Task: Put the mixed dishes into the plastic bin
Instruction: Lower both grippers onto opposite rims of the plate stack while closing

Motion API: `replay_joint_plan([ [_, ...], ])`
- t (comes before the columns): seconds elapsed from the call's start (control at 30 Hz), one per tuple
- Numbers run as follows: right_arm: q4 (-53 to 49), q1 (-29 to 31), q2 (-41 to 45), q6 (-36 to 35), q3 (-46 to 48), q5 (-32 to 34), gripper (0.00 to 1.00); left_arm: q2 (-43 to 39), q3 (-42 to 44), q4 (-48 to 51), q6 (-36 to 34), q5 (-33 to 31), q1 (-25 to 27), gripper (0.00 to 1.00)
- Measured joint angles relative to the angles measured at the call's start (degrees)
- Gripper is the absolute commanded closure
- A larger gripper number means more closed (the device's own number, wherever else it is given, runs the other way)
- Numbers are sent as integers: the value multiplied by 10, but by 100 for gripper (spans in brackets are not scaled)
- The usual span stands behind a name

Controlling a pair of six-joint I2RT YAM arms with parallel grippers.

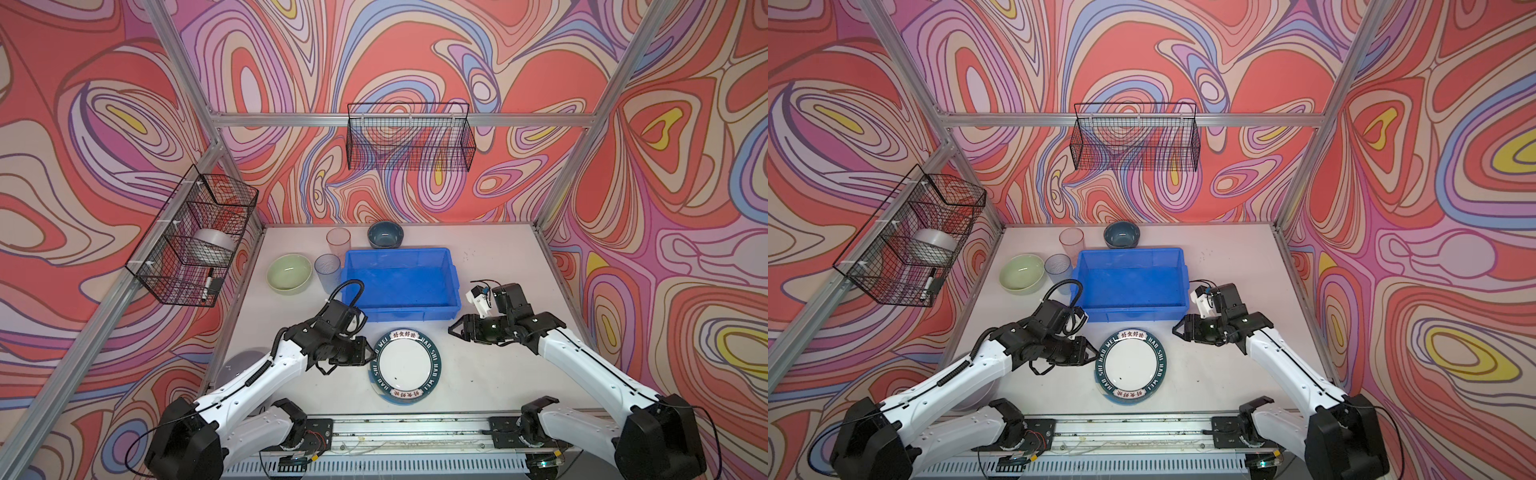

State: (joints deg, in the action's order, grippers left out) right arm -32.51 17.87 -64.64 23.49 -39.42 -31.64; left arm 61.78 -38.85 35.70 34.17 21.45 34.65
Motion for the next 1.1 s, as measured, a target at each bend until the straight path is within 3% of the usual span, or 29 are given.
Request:
replay_joint_plan([
  [0.43,61,42,-63,17,26,-29,51,39,4,-16,19,-18,22,83],
  [1.1,80,82,-91,25,35,-52,64,74,36,-60,32,-16,29,93],
])
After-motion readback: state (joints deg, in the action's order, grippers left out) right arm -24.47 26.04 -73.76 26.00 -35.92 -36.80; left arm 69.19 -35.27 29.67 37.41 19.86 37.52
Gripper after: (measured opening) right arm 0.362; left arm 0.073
